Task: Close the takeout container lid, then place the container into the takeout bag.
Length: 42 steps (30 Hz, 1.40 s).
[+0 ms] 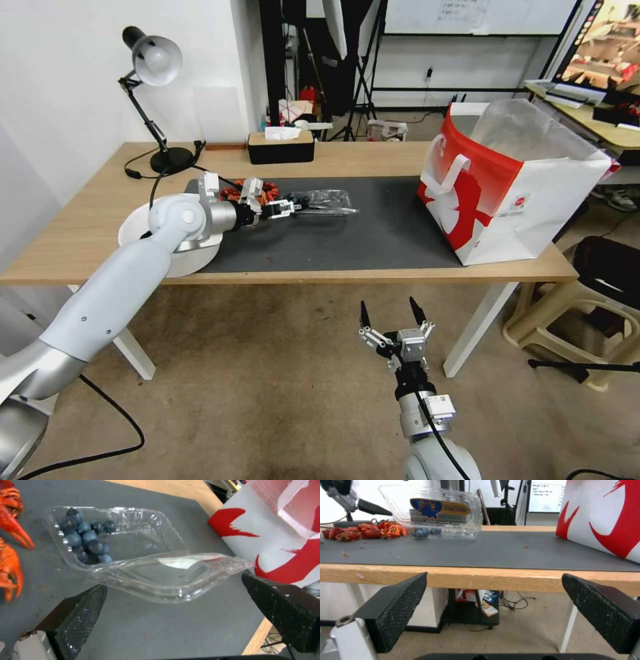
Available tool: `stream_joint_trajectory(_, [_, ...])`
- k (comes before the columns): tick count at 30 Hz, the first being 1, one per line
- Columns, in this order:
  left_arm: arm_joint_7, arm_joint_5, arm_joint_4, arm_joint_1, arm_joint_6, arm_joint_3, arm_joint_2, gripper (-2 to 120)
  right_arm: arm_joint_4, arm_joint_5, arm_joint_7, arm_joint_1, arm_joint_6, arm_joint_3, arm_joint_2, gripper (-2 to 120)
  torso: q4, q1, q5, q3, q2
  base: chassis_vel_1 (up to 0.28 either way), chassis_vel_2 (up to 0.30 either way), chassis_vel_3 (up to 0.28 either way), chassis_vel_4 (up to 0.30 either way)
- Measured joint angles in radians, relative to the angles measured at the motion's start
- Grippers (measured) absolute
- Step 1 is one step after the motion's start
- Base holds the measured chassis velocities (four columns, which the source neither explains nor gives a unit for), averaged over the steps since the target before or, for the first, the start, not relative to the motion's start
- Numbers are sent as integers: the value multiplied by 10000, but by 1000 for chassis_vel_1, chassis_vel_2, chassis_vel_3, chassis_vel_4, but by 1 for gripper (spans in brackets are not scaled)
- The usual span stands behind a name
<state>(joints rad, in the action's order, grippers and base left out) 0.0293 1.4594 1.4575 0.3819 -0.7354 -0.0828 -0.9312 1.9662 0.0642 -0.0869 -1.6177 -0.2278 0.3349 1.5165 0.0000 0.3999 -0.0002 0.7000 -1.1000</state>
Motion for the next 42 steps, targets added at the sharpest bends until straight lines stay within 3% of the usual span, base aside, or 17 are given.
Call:
stream_joint_trajectory(24, [-289,365,-104,-370,0,20,-724,100,-54,4,-26,38,48,1,-26,100,-1,0,5,0,0,0,0,0,0])
stream_joint_trajectory(42, [-279,-136,-1220,-1345,749,-599,-1539,100,-38,-39,-27,-15,26,66,-9,100,0,1,5,1,0,0,0,0,0])
